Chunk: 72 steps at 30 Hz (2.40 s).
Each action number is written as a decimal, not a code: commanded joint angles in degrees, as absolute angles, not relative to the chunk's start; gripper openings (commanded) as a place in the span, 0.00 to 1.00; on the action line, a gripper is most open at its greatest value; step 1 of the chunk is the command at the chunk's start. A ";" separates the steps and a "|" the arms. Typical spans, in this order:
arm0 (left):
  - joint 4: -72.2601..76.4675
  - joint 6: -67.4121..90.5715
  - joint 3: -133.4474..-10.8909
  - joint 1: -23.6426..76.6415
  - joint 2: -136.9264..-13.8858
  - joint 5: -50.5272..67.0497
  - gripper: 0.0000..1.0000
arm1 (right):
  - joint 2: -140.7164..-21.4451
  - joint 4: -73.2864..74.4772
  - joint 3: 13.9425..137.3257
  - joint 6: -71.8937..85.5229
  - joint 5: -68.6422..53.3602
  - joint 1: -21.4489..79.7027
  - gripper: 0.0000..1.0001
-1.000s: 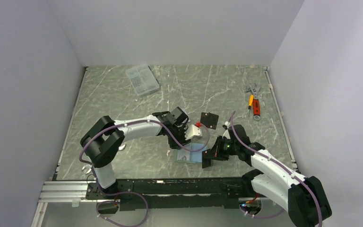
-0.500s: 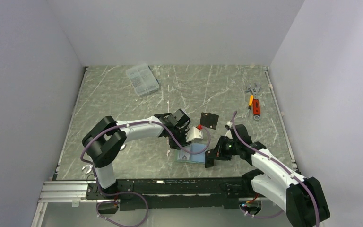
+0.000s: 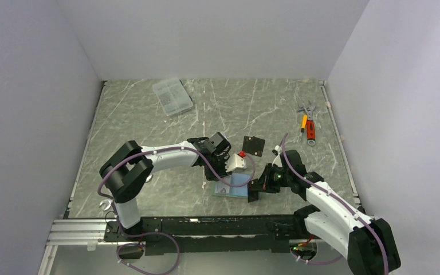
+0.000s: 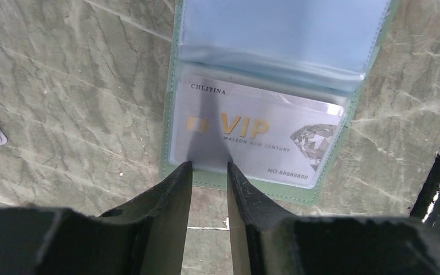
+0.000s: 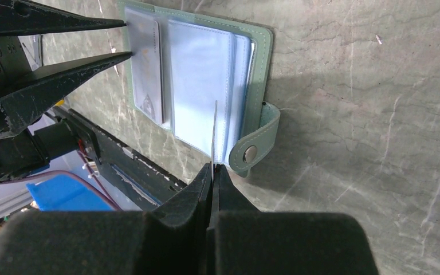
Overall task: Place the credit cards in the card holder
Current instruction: Insert the credit card into the card holder.
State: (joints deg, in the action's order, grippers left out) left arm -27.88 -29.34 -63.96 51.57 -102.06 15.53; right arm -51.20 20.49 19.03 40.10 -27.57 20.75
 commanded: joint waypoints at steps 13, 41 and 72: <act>-27.46 -31.06 -64.52 51.85 -100.71 13.18 0.34 | -53.49 16.83 18.76 39.74 -29.80 20.61 0.00; -27.55 -31.20 -64.51 52.14 -99.50 12.74 0.33 | -56.59 15.39 18.01 40.13 -28.41 21.24 0.00; -28.13 -31.74 -64.38 52.27 -98.00 12.97 0.32 | -56.91 9.33 21.04 42.46 -32.01 23.37 0.00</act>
State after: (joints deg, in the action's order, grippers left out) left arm -27.77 -30.87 -63.96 51.90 -100.42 12.58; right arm -59.48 10.87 18.26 41.98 -30.61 23.00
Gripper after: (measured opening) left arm 0.321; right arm 0.010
